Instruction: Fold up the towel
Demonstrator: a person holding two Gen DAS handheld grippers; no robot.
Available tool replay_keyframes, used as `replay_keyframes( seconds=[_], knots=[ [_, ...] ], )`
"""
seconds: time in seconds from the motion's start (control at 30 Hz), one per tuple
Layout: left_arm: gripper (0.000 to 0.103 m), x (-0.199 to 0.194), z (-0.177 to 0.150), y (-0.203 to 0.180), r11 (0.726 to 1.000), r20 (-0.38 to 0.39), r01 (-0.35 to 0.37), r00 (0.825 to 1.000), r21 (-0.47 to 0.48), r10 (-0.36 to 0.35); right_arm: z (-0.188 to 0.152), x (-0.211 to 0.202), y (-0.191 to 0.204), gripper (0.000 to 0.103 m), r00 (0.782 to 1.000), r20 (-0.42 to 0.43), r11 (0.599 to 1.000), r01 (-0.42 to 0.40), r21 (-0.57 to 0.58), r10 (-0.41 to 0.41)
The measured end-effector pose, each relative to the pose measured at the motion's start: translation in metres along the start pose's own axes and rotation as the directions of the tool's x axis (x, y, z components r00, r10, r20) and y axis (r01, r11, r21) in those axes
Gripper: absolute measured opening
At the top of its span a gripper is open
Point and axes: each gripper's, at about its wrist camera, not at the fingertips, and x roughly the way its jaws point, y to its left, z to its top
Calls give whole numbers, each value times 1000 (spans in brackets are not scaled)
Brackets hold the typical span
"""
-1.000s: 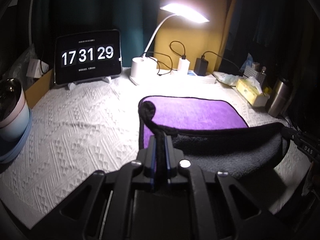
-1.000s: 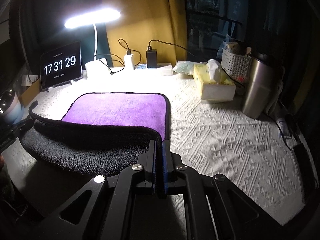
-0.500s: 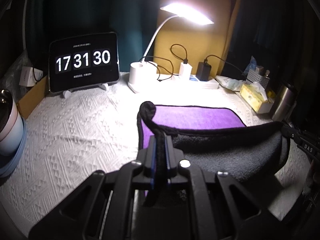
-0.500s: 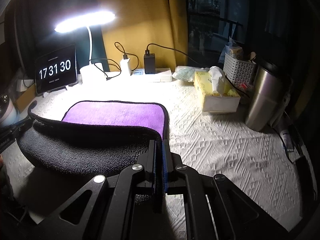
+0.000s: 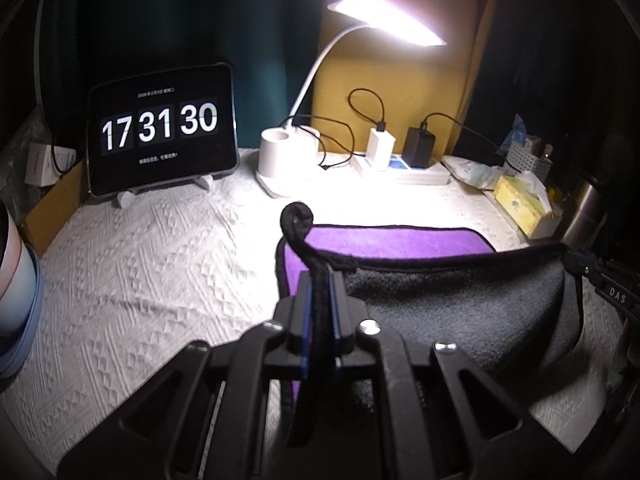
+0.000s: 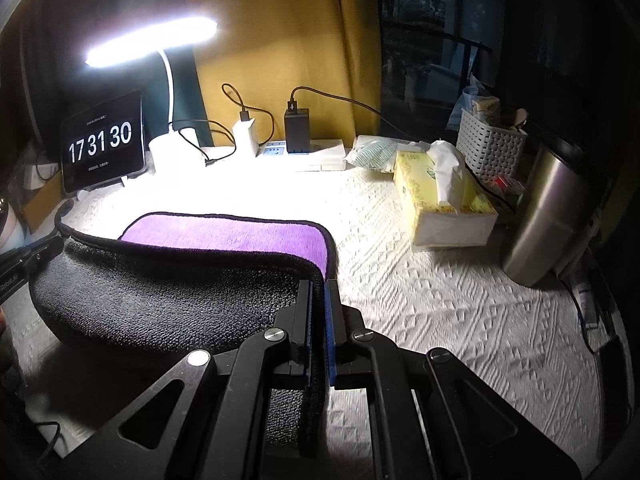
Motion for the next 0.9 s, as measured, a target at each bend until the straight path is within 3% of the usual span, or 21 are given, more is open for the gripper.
replay_keyframes(
  seconds=[0.9],
  knots=[
    [8,46,36,6,1000,5,0,1000,1,0,36,46,-7,6,1000,-1,1000,-1,-12,1]
  ],
)
